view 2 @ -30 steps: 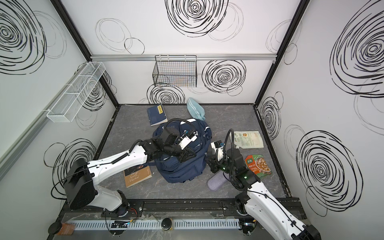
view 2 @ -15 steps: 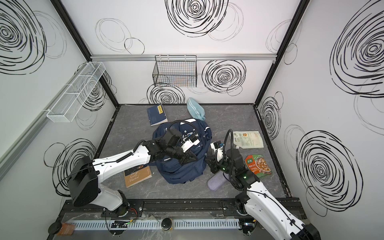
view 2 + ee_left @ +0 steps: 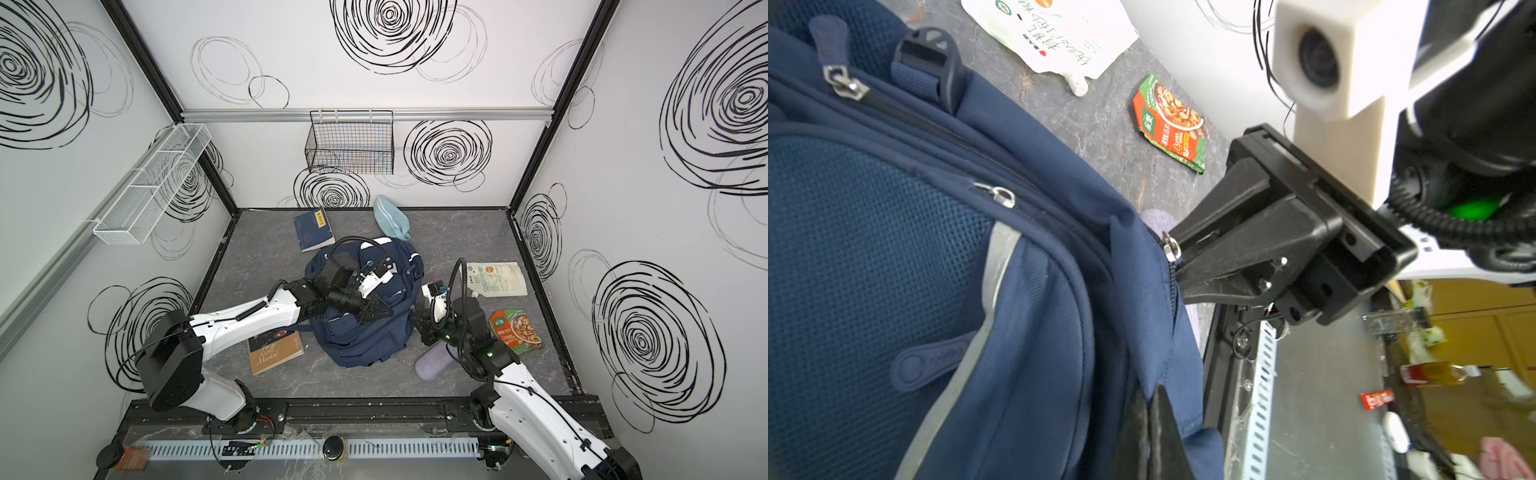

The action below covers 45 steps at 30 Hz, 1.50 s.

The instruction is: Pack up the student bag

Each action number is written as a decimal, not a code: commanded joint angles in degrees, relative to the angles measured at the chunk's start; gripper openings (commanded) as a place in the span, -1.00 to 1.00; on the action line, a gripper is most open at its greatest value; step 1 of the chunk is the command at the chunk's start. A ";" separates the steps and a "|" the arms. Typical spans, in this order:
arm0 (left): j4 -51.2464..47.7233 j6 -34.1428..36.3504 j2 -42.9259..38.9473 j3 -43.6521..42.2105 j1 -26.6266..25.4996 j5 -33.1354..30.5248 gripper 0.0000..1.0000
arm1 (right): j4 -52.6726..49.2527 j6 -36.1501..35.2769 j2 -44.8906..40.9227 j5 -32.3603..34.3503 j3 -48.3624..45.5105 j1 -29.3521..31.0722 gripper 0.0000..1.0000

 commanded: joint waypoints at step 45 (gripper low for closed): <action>9.76 -7.27 -3.87 -2.88 0.89 -0.59 -1.00 | 9.77 19.67 -5.41 -8.14 -0.68 -4.48 -0.08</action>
